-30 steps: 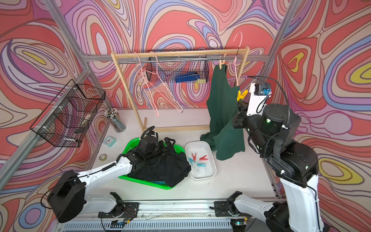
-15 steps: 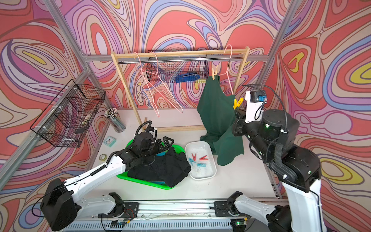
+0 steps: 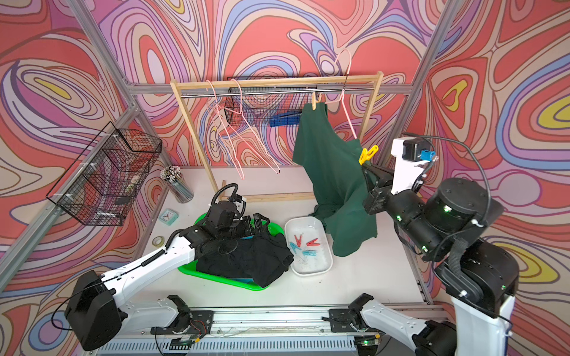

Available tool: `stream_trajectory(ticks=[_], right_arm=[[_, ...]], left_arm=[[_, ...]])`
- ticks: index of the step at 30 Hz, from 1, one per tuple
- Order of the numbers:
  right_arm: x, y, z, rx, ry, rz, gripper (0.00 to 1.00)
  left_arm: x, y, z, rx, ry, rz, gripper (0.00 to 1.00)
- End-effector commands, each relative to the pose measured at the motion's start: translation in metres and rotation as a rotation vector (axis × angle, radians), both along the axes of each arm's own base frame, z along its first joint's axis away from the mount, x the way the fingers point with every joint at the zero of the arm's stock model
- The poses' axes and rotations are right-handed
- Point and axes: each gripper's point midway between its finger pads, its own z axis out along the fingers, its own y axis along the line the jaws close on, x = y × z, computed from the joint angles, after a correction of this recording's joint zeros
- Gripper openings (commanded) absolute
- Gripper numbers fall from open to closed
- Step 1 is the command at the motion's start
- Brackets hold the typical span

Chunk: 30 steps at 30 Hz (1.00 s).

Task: Remove the clothespins securing t-shirts to the hanger
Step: Adjust the T-shirt in the basket.

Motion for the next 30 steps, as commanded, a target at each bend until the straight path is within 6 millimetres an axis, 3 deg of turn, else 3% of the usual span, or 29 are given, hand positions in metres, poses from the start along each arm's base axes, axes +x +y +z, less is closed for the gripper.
stream_trajectory(ticks=[1,8,16,24,30], right_arm=[[-0.016,0.006,0.057,0.102,-0.187,0.08,0.0],[-0.025,0.005,0.092,0.149,-0.304,0.101,0.0],[-0.039,0.004,0.115,0.203,-0.398,0.136,0.0],[-0.046,0.005,0.109,0.212,-0.385,0.166,0.0],[-0.062,0.012,0.117,0.231,-0.413,0.252,0.0]], left_arm=[[0.001,-0.001,0.006,-0.015,-0.024,-0.009,1.0],[0.001,0.003,0.008,-0.003,-0.039,-0.004,1.0],[-0.001,0.003,0.005,0.006,-0.027,-0.012,1.0],[0.0,0.007,0.007,0.011,-0.032,-0.003,1.0],[-0.001,0.01,0.008,0.013,-0.027,0.0,1.0]])
